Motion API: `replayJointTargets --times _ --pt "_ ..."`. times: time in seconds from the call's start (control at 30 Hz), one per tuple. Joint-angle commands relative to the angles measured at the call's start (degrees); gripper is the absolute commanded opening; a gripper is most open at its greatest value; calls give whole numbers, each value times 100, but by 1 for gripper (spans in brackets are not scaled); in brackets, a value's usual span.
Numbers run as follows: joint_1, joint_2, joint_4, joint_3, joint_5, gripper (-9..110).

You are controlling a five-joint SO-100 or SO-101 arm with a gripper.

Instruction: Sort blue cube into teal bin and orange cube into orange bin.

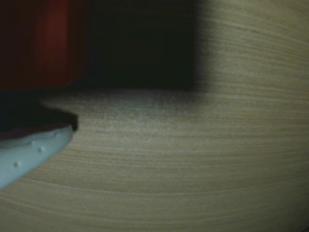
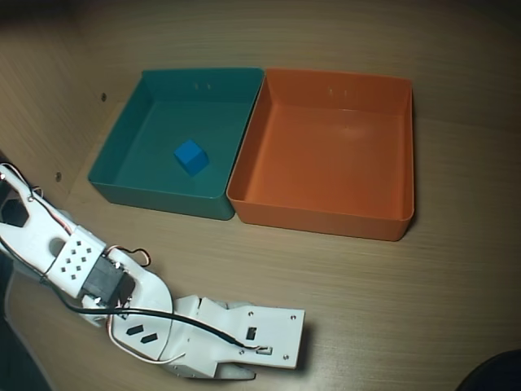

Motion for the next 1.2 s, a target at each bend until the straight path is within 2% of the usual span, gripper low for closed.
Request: replayJointTargets --times 0.0,0.23,0.3,0.5,0.8,1.0,1.17 --pt "0 132 -79 -246 35 24" --pt "-9 132 -79 -246 44 -3" --pt "-9 149 -79 -246 44 -7" --pt "-26 352 -167 -360 44 -5" --pt "-624 1951 -79 -264 132 -6" --pt "-1099 2786 -149 -343 1213 -6" --pt "-1731 3129 -149 -255 1714 -6"
